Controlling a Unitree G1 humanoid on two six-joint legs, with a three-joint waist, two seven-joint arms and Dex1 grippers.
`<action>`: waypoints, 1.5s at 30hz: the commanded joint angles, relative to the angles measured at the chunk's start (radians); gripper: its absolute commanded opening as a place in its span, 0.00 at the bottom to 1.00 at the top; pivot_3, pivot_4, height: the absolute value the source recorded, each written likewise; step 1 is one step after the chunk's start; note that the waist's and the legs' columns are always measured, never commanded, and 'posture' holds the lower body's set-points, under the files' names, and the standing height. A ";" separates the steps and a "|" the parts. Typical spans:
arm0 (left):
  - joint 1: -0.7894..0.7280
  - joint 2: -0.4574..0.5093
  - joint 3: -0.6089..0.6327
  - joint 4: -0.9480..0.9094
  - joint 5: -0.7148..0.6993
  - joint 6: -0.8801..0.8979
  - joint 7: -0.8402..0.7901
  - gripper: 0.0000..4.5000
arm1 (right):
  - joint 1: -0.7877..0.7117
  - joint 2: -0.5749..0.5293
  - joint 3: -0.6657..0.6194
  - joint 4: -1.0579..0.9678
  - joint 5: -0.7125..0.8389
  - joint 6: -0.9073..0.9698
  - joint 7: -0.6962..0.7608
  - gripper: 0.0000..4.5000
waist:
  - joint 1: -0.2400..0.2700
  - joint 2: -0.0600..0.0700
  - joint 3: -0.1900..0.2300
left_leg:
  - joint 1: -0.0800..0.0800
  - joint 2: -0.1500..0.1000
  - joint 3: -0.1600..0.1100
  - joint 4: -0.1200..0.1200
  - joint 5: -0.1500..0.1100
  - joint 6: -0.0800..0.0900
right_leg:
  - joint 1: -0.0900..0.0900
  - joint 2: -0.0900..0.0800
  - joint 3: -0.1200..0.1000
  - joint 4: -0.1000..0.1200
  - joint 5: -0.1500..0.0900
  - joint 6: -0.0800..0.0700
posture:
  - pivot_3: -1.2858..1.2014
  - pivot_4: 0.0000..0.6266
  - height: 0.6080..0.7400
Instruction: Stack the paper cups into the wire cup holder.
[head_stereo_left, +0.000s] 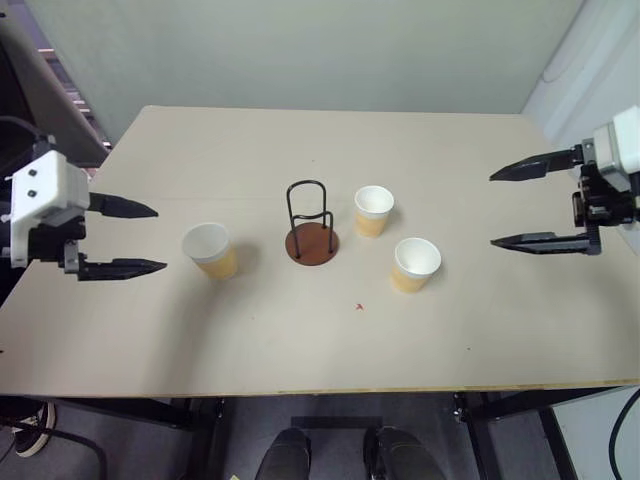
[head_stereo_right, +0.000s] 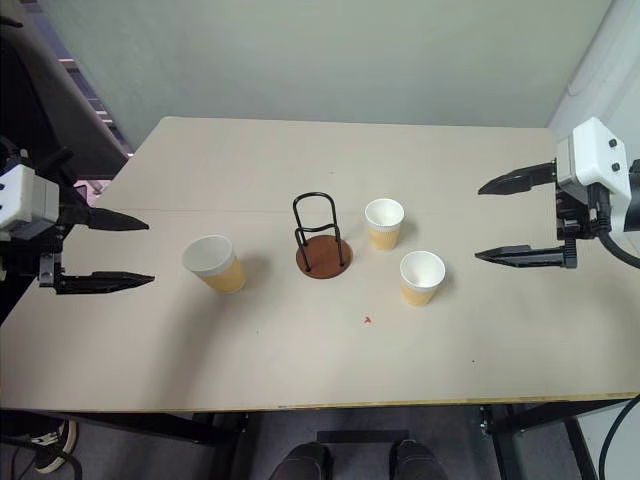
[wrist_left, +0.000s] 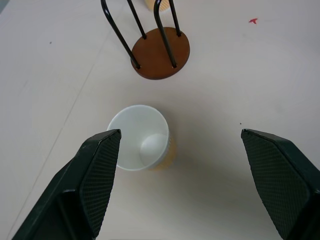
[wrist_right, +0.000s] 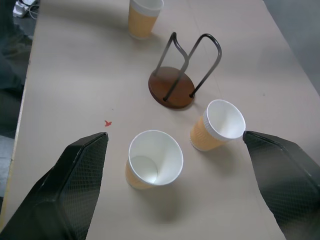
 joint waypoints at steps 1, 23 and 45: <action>-0.031 0.001 0.003 0.004 -0.004 -0.010 -0.006 0.91 | 0.003 -0.014 -0.053 -0.040 0.037 0.008 -0.005 1.00 | 0.000 0.000 0.000 | 0.000 0.000 0.000 0.000 0.000 0.000 | 0.000 0.000 0.000 0.000 0.000 0.000 | 0.52 0.24 1.00; -0.546 -0.707 -0.457 0.421 0.338 -0.146 0.305 0.91 | 0.216 -0.087 -0.280 -0.246 0.123 0.144 -0.153 1.00 | 0.019 0.000 0.000 | -0.005 -0.004 0.003 0.012 0.005 0.002 | 0.005 -0.005 0.001 -0.003 0.004 0.018 | 0.52 0.24 1.00; -0.604 -0.871 -0.448 0.536 0.333 -0.184 0.263 0.01 | 0.325 -0.105 -0.381 -0.303 0.143 0.174 -0.225 1.00 | 0.026 0.000 0.000 | -0.009 -0.020 0.021 0.030 -0.002 0.017 | 0.006 -0.010 0.023 -0.005 0.001 0.047 | 0.52 0.24 1.00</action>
